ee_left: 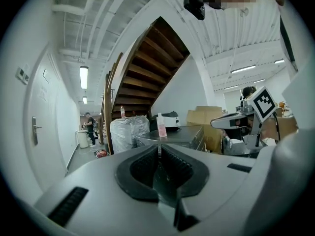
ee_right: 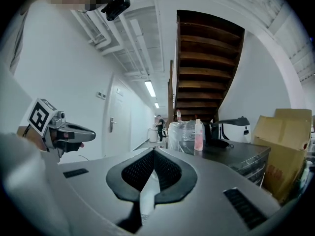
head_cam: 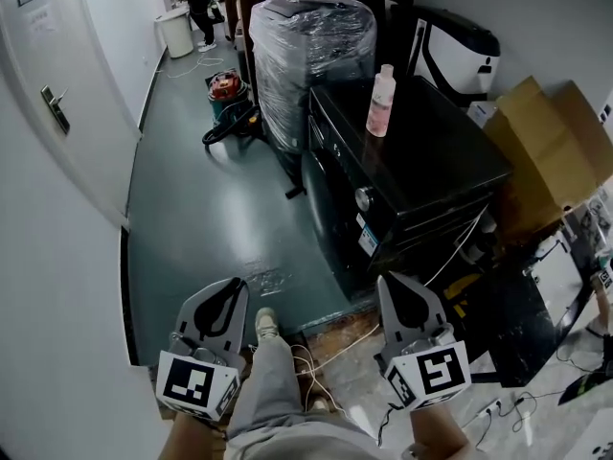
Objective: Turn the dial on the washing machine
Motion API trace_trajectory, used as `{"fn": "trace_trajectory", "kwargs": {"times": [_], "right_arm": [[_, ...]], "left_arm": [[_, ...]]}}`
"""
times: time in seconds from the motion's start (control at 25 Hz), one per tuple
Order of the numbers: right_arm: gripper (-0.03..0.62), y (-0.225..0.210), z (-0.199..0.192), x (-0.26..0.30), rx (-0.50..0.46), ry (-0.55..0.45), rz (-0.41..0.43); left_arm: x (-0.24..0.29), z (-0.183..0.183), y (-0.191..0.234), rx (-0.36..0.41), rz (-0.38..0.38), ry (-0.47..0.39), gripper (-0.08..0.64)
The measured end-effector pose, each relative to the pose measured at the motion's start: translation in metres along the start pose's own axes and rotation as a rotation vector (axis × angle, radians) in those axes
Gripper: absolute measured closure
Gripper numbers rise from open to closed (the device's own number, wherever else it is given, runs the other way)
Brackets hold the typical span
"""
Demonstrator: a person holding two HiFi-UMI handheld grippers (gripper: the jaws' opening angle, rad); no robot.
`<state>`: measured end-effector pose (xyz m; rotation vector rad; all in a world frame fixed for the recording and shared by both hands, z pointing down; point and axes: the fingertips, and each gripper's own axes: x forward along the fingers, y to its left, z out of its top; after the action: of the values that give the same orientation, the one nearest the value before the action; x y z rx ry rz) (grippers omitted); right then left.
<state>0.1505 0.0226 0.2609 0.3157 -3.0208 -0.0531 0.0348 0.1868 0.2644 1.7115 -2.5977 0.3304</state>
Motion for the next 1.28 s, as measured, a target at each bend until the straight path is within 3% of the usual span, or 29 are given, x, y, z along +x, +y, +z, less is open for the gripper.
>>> {"fn": "trace_trajectory", "kwargs": {"times": [0.24, 0.44, 0.76, 0.96, 1.28], "right_arm": [[0.565, -0.015, -0.012, 0.057, -0.01, 0.03, -0.033], [0.565, -0.021, -0.027, 0.1, 0.008, 0.068, -0.052], [0.565, -0.029, -0.04, 0.159, 0.003, 0.12, -0.094], [0.565, -0.046, -0.043, 0.186, 0.035, 0.13, -0.19], [0.565, -0.068, -0.037, 0.238, 0.077, 0.183, -0.435]], "left_arm": [[0.057, -0.012, 0.027, -0.002, -0.073, -0.003, 0.537], [0.099, -0.015, 0.044, -0.062, -0.115, 0.002, 0.538], [0.16, -0.03, 0.079, -0.081, -0.202, 0.007, 0.538], [0.21, -0.034, 0.09, -0.054, -0.323, 0.002, 0.538], [0.304, -0.017, 0.124, 0.058, -0.592, -0.017, 0.538]]}}
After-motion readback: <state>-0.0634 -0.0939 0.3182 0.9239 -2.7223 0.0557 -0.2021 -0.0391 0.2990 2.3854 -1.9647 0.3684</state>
